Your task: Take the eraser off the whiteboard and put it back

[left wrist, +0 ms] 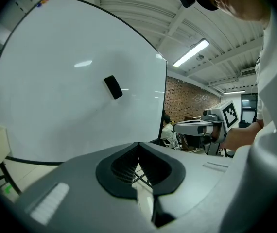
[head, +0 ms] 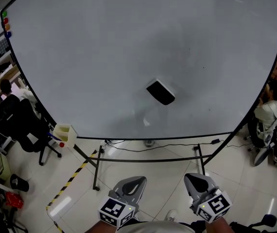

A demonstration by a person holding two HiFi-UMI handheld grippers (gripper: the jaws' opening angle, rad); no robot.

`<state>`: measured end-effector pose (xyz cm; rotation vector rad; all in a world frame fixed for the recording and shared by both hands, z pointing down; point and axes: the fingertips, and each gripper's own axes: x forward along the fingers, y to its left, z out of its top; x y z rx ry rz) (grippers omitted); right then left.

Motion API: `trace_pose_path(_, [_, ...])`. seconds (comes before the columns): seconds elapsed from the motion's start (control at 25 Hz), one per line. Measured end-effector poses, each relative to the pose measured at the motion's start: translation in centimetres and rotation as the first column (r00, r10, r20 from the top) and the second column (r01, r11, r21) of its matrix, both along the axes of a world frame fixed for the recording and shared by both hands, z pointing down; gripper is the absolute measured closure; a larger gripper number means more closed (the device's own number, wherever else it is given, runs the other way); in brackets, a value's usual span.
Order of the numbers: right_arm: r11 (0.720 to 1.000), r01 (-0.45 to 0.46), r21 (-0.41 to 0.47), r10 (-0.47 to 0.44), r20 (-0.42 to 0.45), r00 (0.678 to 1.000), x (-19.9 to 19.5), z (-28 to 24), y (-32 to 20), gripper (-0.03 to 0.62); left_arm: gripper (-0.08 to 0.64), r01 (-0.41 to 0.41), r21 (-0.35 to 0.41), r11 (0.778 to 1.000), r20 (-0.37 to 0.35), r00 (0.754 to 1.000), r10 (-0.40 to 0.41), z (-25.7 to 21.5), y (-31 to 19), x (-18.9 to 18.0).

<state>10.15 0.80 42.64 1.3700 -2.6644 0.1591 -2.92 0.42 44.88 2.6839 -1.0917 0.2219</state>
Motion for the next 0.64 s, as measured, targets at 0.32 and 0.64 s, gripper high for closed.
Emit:
trace_pose_path(0.32, [1.0,0.012,0.0,-0.012,-0.001,1.0,-0.31,0.22,0.32,0.591,0.543,0.001,0.002,1.0,-0.002,1.0,-0.001,-0.04,0.02,0.15])
trace_pose_path(0.64, [1.0,0.016,0.002,-0.016,0.0,1.0,-0.39,-0.05,0.85,0.592,0.543,0.002,0.007,1.0,-0.006,1.0,-0.002,-0.56,0.31,0.14])
